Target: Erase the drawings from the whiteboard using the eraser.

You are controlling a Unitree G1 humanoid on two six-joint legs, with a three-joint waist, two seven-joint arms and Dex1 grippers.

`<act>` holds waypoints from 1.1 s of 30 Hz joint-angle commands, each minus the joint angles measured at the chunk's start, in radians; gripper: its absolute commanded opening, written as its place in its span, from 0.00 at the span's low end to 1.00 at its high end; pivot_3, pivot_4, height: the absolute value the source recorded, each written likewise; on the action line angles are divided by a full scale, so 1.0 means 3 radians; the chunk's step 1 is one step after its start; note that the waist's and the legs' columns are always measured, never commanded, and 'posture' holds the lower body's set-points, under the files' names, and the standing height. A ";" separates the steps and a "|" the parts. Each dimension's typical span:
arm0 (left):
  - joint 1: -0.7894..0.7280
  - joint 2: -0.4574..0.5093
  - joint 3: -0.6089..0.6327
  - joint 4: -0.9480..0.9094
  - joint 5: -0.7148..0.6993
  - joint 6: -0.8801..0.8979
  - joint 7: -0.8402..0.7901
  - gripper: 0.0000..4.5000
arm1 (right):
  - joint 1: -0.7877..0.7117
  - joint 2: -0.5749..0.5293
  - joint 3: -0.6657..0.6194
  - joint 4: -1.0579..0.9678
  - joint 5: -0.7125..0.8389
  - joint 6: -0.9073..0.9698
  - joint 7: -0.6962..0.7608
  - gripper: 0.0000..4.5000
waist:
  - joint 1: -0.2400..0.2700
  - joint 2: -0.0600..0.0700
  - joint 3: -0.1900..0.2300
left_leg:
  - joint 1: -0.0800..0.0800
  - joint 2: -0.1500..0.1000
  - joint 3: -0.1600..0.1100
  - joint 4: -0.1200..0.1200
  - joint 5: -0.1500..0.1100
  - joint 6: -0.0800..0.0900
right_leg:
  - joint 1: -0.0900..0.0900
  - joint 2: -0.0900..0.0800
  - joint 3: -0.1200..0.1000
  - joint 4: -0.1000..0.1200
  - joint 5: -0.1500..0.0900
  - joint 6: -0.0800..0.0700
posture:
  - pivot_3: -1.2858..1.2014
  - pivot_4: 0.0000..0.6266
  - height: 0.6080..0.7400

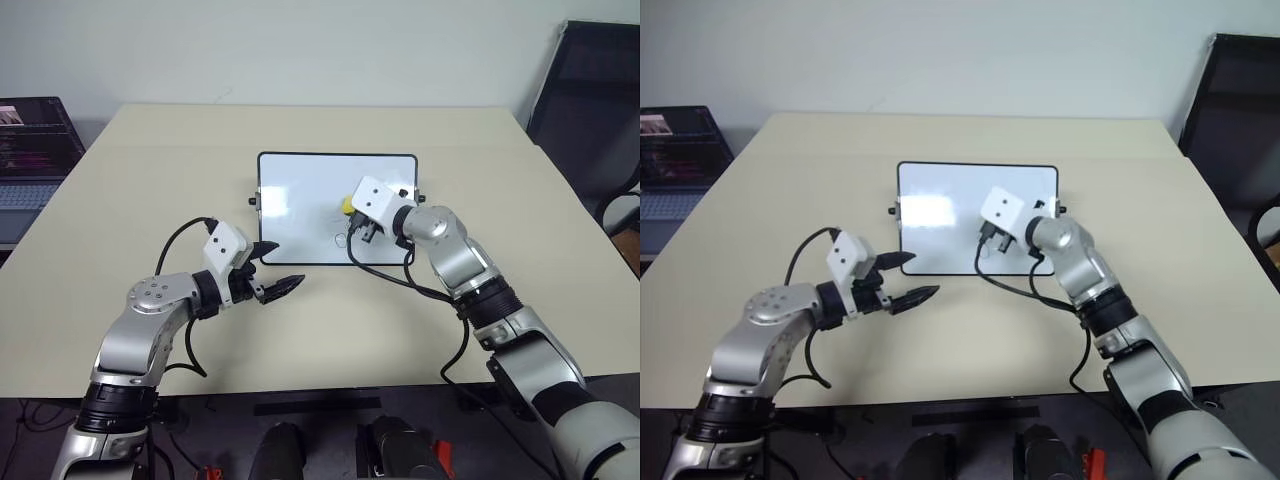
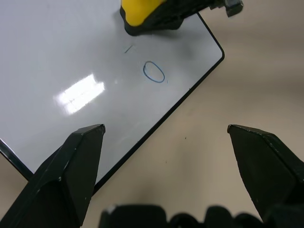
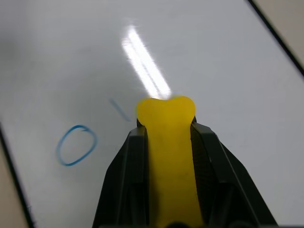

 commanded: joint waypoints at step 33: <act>-0.0039 0.0026 0.0025 0.0031 -0.0028 -0.0157 -0.0062 1.00 | 0.0325 0.0096 -0.0554 -0.1133 0.0370 0.0513 -0.0060 0.19 | 0.0002 0.0002 0.0003 | -0.0008 0.0000 -0.0001 -0.0004 -0.0001 0.0000 | -0.0007 0.0000 -0.0002 -0.0002 0.0006 -0.0012 | 0.52 0.24 1.00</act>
